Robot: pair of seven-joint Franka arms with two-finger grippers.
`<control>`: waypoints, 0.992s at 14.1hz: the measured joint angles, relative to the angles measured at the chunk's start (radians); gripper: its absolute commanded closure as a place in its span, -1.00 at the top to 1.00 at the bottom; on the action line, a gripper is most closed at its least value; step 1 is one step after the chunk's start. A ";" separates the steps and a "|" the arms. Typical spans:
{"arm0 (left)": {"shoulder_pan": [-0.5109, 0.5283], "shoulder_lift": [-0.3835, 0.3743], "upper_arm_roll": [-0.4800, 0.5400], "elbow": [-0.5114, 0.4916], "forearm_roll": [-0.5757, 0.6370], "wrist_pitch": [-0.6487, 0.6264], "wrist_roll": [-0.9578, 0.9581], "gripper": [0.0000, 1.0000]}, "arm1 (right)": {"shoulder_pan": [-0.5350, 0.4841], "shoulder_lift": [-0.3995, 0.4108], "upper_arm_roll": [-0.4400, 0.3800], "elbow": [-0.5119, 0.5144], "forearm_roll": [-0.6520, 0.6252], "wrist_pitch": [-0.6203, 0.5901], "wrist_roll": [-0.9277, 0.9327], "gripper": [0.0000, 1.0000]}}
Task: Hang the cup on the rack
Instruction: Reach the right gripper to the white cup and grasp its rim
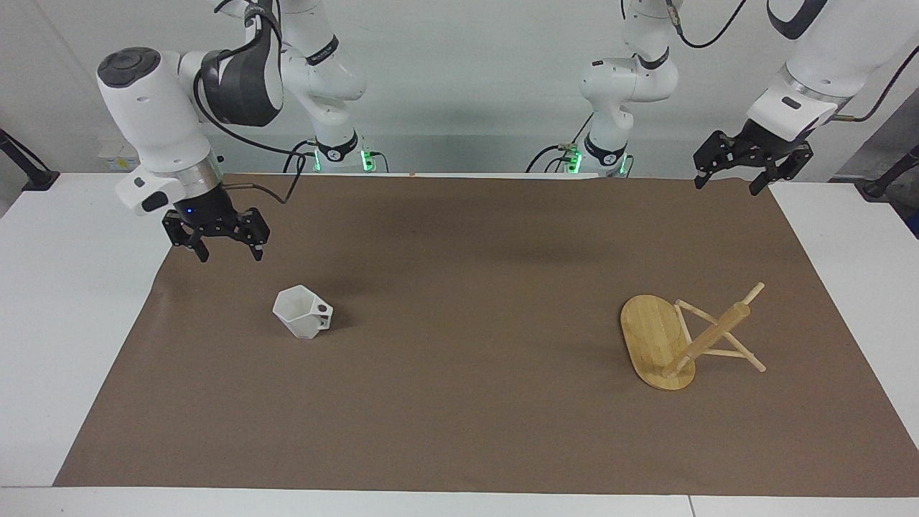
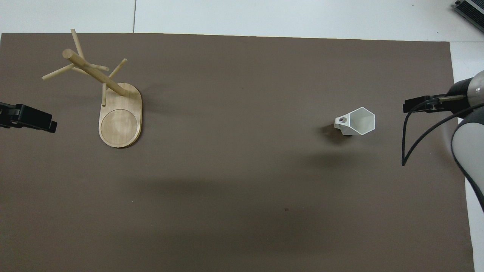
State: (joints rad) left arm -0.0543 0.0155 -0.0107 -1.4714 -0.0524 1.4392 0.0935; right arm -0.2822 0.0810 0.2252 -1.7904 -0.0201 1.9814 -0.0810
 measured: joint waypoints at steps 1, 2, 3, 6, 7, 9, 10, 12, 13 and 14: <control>0.000 0.000 0.000 0.000 0.000 0.000 0.000 1.00 | 0.000 0.020 0.000 -0.005 0.000 0.022 0.000 1.00; 0.000 0.000 0.000 0.000 0.000 0.000 0.000 1.00 | 0.000 0.041 0.000 -0.013 0.000 0.048 0.001 1.00; 0.000 0.000 0.000 0.000 0.000 0.000 0.000 1.00 | 0.000 0.062 0.000 -0.025 0.000 0.080 0.006 1.00; 0.000 0.000 0.000 0.000 0.000 0.000 0.000 1.00 | 0.000 0.110 0.000 -0.082 0.000 0.203 0.053 1.00; 0.000 0.000 0.000 0.000 0.000 0.000 0.000 1.00 | 0.001 0.118 0.001 -0.103 0.000 0.236 0.069 1.00; 0.000 0.000 0.000 0.000 0.000 0.000 0.000 1.00 | 0.002 0.127 0.002 -0.139 0.000 0.280 0.093 1.00; 0.000 0.000 -0.001 0.000 0.000 0.000 0.000 1.00 | 0.002 0.129 0.002 -0.158 0.000 0.301 0.100 1.00; 0.000 0.000 -0.004 0.000 0.000 0.000 0.000 1.00 | 0.003 0.129 0.003 -0.197 0.001 0.338 0.108 1.00; 0.000 0.000 -0.005 0.000 0.000 0.000 0.000 1.00 | 0.004 0.130 0.003 -0.213 0.001 0.352 0.111 1.00; 0.000 0.000 -0.005 -0.001 0.000 0.000 0.000 1.00 | 0.004 0.130 0.004 -0.224 0.001 0.357 0.113 0.96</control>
State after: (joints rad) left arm -0.0543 0.0154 -0.0159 -1.4719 -0.0524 1.4392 0.0934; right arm -0.2778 0.2105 0.2289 -2.0143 -0.0195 2.3387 0.0318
